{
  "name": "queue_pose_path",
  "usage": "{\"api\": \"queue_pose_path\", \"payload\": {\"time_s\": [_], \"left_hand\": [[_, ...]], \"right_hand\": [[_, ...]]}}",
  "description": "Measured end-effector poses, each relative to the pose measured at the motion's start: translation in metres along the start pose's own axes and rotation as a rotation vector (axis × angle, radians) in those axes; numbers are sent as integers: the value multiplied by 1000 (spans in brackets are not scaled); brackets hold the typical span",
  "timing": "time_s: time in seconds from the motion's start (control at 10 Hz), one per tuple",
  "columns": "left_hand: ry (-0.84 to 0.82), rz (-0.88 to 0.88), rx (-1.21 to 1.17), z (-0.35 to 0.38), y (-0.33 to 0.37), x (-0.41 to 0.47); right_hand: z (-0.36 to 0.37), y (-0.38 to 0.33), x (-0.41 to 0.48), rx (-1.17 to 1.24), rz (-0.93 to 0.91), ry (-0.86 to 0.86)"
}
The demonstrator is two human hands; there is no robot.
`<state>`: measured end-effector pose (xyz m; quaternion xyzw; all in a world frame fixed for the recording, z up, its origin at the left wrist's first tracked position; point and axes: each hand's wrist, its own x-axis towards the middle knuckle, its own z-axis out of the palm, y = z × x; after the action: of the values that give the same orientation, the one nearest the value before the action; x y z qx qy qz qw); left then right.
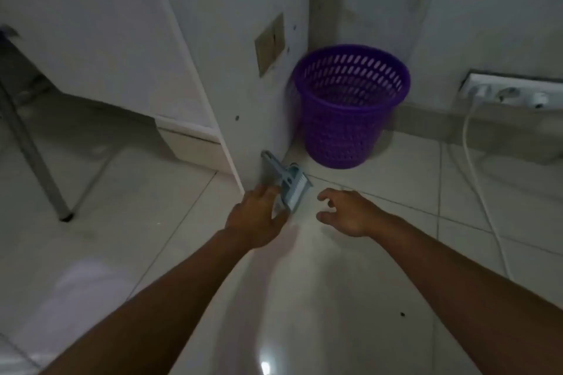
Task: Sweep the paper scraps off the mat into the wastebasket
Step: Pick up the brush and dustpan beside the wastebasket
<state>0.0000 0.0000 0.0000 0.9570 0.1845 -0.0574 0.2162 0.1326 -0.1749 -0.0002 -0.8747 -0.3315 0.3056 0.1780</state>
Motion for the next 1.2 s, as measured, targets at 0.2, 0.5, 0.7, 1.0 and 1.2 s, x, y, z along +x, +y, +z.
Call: {"api": "queue_pose_path", "payload": {"time_s": [0.2, 0.5, 0.7, 1.0, 1.2], "left_hand": [[128, -71, -241, 20, -13, 29], [143, -47, -441, 40, -17, 63], [124, -137, -536, 44, -17, 65], [40, -94, -626, 26, -15, 55], [2, -15, -609, -19, -4, 35]], "right_hand": [[18, -6, 50, 155, -37, 213], [42, -6, 105, 301, -95, 296], [54, -1, 114, 317, -34, 309], [48, 0, 83, 302, -156, 386], [14, -30, 42, 314, -294, 457]]}}
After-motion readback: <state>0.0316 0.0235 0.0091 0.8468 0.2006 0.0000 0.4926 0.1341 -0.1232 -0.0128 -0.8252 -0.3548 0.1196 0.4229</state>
